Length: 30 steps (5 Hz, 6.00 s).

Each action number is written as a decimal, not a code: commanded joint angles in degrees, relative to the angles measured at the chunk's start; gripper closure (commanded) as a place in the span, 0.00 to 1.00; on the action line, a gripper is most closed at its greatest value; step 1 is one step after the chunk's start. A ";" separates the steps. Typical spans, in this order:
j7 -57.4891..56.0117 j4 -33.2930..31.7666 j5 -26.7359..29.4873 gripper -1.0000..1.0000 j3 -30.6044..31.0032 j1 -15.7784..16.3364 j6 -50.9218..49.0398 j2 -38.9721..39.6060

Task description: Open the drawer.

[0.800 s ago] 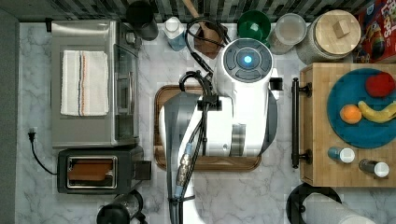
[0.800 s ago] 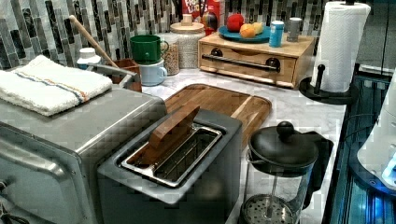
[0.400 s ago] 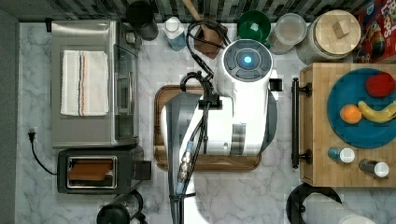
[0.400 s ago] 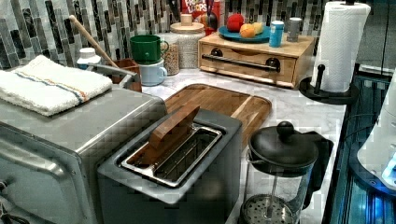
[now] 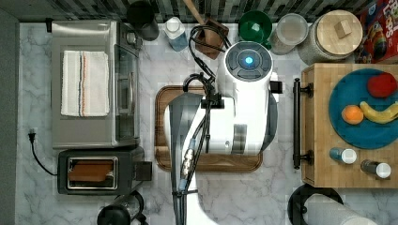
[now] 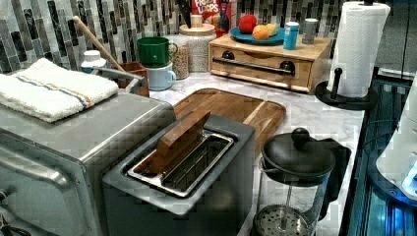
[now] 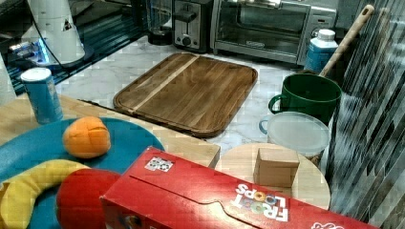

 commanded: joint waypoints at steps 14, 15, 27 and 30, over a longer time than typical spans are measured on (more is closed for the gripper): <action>-50.43 -12.93 -5.08 0.00 -5.45 -13.08 33.67 5.91; -47.38 -14.60 -5.99 0.00 -5.52 -11.88 31.86 3.94; -45.84 -19.17 -3.95 0.00 2.89 -6.75 47.28 11.67; -25.34 -20.72 -8.75 0.00 6.94 0.58 45.18 10.69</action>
